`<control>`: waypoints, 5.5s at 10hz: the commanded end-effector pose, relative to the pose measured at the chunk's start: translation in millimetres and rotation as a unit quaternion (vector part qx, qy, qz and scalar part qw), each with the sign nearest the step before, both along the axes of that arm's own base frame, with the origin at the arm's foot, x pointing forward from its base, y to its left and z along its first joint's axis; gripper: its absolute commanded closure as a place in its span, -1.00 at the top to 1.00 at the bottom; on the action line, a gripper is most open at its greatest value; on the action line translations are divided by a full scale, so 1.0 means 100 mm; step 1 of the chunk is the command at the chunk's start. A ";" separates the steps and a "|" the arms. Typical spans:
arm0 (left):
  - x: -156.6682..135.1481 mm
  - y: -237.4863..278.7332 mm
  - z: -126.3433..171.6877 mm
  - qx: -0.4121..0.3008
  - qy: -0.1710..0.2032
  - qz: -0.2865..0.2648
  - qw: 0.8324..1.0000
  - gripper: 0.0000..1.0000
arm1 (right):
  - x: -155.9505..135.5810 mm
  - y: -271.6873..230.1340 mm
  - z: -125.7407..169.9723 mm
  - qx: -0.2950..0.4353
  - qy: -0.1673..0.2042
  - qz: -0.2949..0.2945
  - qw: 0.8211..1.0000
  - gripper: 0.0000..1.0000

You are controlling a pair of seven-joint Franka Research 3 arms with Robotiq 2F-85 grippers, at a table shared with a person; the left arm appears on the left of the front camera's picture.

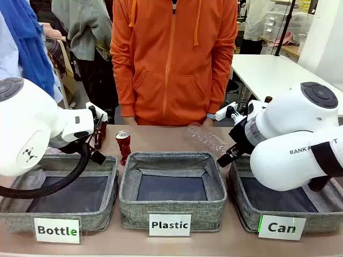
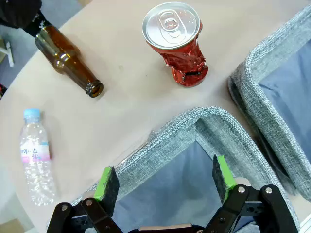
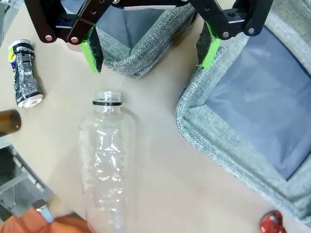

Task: Sort the can waste into the basket.
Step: Pick up the can waste from the table and place it in the right Fabric basket.

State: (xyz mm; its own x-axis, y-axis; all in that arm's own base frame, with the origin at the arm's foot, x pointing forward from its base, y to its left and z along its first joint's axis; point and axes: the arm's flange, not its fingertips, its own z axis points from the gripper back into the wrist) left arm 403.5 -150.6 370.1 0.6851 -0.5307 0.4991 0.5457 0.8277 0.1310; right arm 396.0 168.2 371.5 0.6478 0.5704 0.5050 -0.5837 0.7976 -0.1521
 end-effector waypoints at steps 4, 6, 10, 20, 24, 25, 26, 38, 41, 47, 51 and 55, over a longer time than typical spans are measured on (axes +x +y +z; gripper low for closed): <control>0.00 0.00 0.00 0.000 0.000 0.000 1.000 1.00 | 0.00 0.00 0.00 0.000 0.000 0.000 1.000 1.00; 0.00 0.00 0.00 0.000 0.000 0.000 1.000 1.00 | 0.00 0.00 0.00 0.000 0.000 0.000 1.000 1.00; 0.00 0.00 0.00 0.000 0.000 0.000 1.000 1.00 | 0.00 0.00 0.00 0.000 0.000 0.000 1.000 1.00; -0.17 0.09 0.79 -0.086 0.062 0.099 0.990 0.99 | -0.17 -0.24 0.87 0.077 0.055 0.010 0.995 1.00; -0.78 0.90 1.61 -0.351 0.196 -0.043 0.915 0.99 | -0.87 -1.08 1.49 0.304 0.156 0.020 0.940 1.00; -0.95 1.29 1.61 -0.409 0.191 -0.055 0.891 0.99 | -1.08 -1.42 1.45 0.360 0.141 0.013 0.922 1.00; -1.07 1.61 1.54 -0.443 0.187 -0.057 0.875 0.99 | -1.24 -1.79 1.35 0.419 0.124 0.004 0.900 1.00; -0.85 3.13 0.41 -0.587 0.053 0.033 0.807 0.99 | -1.28 -4.00 0.16 0.630 0.103 -0.148 0.755 1.00; -0.85 3.13 0.41 -0.587 0.053 0.033 0.807 0.99 | -1.28 -4.00 0.16 0.630 0.103 -0.148 0.755 1.00; -0.46 2.64 0.57 -0.497 0.082 -0.017 0.863 0.99 | -1.28 -4.00 0.16 0.630 0.103 -0.148 0.755 1.00; 0.35 1.75 0.37 -0.344 0.085 -0.128 0.926 0.99 | -1.28 -4.00 0.16 0.630 0.103 -0.148 0.755 1.00; 0.35 1.52 0.42 -0.344 0.099 -0.134 0.924 0.99 | -1.28 -4.00 0.16 0.630 0.103 -0.148 0.755 1.00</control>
State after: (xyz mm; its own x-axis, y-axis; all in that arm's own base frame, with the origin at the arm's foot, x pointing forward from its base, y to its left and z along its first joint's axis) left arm 449.9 5.2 403.3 0.6965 -0.2876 0.6574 0.6819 0.5506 -0.4815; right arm 266.6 -230.8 388.0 0.8095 -0.4589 0.3663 -0.2235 0.3360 0.9150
